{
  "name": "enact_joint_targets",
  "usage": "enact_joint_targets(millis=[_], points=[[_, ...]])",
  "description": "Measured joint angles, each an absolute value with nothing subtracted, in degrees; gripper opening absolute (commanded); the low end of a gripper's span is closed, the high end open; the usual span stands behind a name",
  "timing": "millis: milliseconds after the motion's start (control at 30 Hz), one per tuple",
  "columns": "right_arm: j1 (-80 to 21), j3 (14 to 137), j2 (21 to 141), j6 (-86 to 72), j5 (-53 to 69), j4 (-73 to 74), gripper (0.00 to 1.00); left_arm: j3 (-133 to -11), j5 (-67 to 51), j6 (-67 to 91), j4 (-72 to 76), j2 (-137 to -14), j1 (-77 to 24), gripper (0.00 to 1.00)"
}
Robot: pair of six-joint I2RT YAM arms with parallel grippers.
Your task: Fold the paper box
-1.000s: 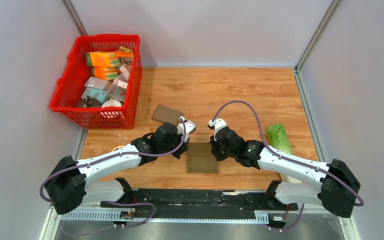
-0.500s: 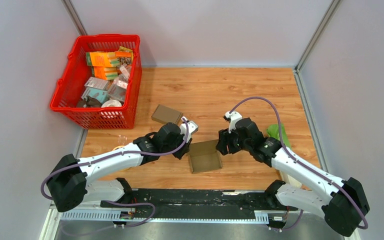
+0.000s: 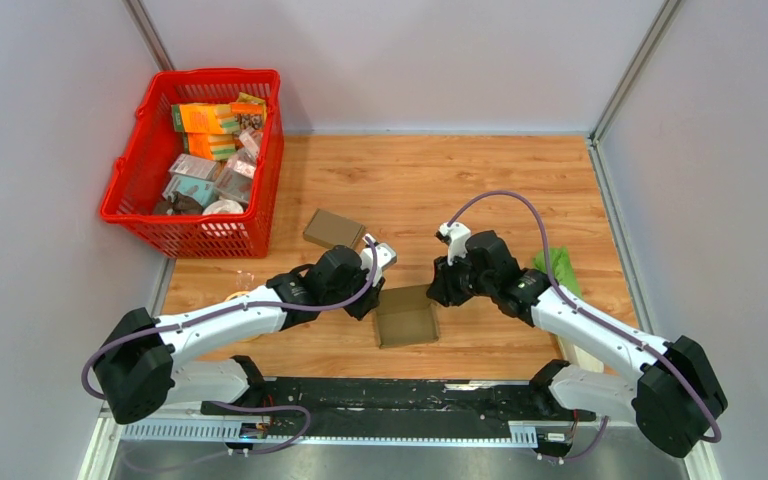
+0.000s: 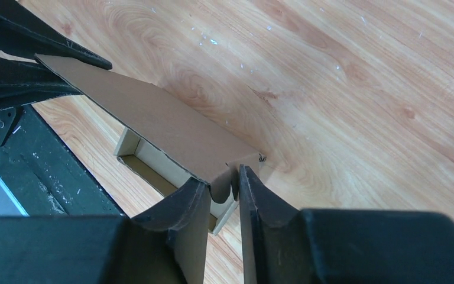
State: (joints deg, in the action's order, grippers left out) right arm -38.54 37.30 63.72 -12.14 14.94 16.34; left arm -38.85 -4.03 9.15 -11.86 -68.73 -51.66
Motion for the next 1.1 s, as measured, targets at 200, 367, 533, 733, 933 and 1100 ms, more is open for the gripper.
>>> enact_joint_targets(millis=[200,367,533,733,933,1100], points=[[-38.54,37.30,63.75,-12.14,13.93,15.92,0.21,-38.98,-3.90,9.58,-12.75,-69.76,-51.66,0.23],[-38.54,37.30,63.72,-12.16,13.39,15.94,0.11,-39.16,-3.31,9.67,-14.57,-70.17,-51.66,0.23],[-39.11,37.12,63.72,-12.21,12.91,15.94,0.11,-39.16,-3.31,9.98,-14.61,-70.17,-51.66,0.20],[-40.71,36.97,63.72,-12.34,11.55,16.03,0.12,-40.36,-2.76,9.96,-15.00,-70.67,-51.66,0.24],[-40.99,36.97,63.66,-12.36,10.79,16.45,0.10,-41.43,-2.28,9.76,-15.49,-70.74,-51.66,0.26],[-42.00,37.04,63.57,-12.34,9.06,17.30,0.08,-41.78,-1.13,9.61,-16.10,-70.70,-51.66,0.27]])
